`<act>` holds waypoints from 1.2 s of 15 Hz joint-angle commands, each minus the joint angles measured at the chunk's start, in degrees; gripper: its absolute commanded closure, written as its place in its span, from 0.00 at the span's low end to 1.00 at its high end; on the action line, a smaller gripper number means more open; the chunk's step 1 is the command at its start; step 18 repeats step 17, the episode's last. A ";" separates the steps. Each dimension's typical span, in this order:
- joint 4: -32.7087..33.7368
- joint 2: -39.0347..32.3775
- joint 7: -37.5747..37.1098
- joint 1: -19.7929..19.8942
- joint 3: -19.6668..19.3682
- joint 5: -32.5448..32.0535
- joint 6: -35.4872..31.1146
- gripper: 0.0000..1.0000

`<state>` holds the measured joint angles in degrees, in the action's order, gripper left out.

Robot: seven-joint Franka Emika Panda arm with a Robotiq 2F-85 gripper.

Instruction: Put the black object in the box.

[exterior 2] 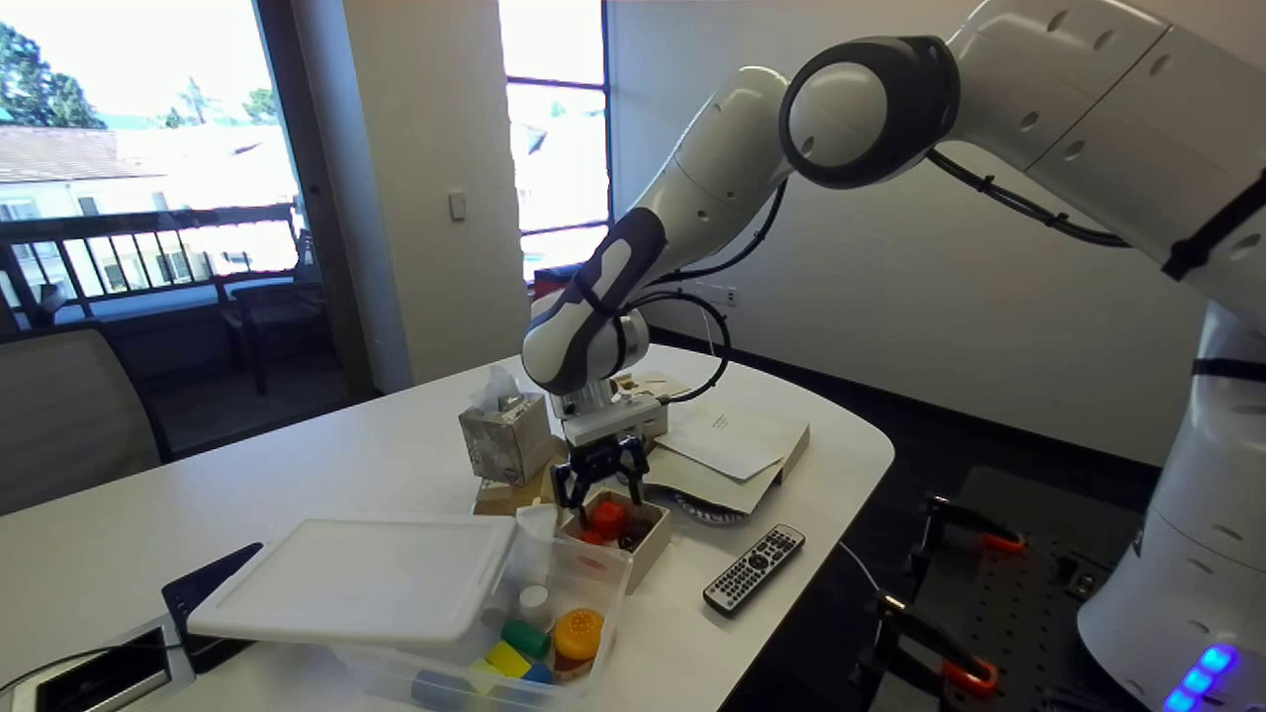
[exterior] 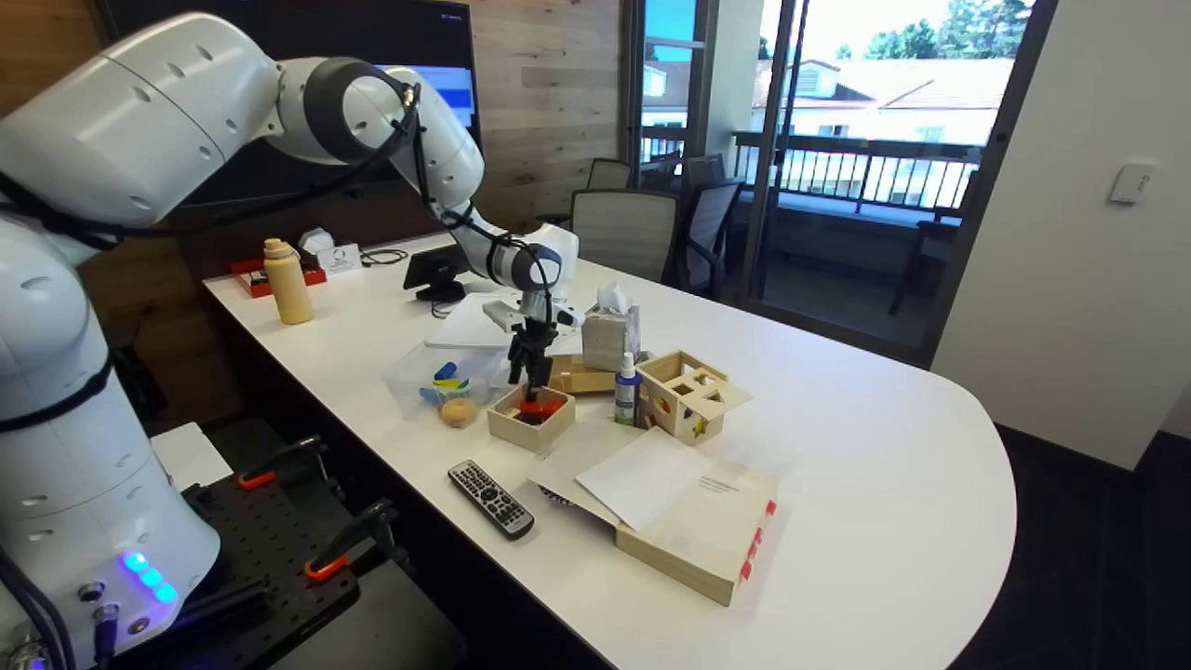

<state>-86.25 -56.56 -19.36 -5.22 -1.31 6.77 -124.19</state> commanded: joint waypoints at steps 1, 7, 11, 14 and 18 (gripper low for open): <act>-2.67 5.17 -0.62 -0.66 -0.95 -0.64 -0.79 0.00; -10.48 20.23 1.16 -0.06 -1.60 -1.30 -1.88 0.00; -14.76 28.94 0.24 -0.08 -2.01 -3.38 -2.09 0.00; -16.53 32.25 0.53 0.46 -1.54 -3.44 -1.77 0.00; -17.80 33.68 0.56 0.59 -1.42 -3.55 -1.65 0.00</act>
